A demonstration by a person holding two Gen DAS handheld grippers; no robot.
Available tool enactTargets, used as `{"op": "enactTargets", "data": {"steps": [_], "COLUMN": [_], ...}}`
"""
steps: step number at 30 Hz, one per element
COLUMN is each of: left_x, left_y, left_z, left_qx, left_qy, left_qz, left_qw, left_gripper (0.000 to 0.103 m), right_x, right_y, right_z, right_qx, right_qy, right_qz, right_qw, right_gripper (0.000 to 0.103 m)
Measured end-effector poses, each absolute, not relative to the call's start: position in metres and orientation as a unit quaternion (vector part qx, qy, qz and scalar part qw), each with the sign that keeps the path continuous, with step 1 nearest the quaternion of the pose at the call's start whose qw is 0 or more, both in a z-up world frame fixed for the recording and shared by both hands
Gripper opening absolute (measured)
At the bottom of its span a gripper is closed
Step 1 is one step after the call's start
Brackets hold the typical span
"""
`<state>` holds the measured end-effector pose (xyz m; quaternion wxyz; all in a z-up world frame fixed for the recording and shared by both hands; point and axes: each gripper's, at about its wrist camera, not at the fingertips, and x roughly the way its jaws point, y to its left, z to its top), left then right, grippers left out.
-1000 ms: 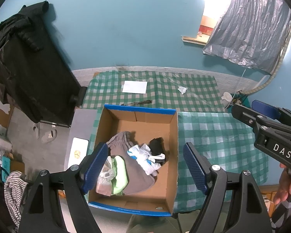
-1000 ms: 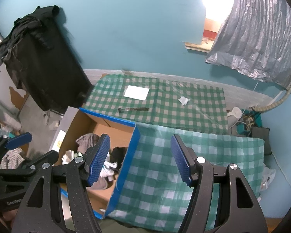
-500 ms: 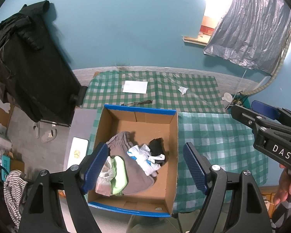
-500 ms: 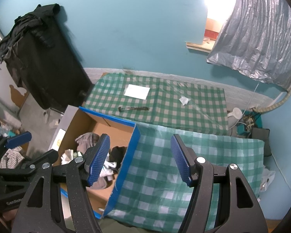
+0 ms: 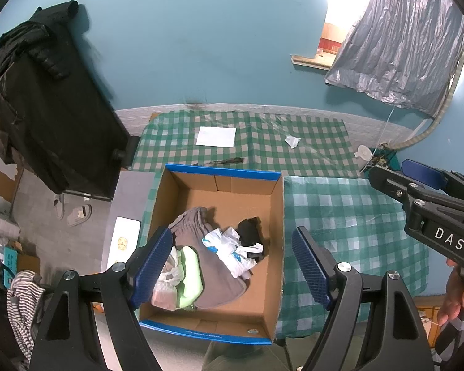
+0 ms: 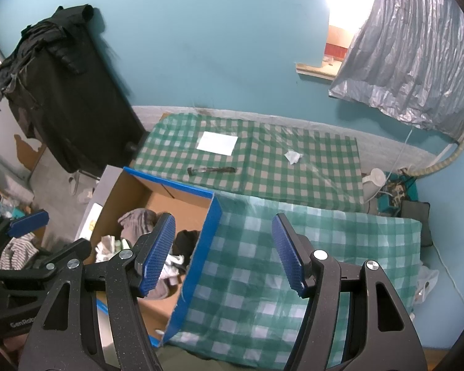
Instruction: Organize soft objects
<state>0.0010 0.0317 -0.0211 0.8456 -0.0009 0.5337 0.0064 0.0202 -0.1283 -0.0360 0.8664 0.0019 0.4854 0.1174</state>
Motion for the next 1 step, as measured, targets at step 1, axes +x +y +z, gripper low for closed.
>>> {"op": "enactTargets", "data": {"steps": [1], "left_x": [0.0011], "left_y": [0.0317], "left_z": [-0.0219], "left_qx": [-0.001], "left_qy": [0.535], "left_qz": [0.007], "left_qw": [0.845], "left_gripper": [0.081], "right_x": [0.0204], "right_y": [-0.1281], "right_z": [-0.0361], "right_qx": [0.001], "right_qy": [0.486], "right_qz": [0.117], "right_qw": [0.866], "right_gripper": [0.065]}}
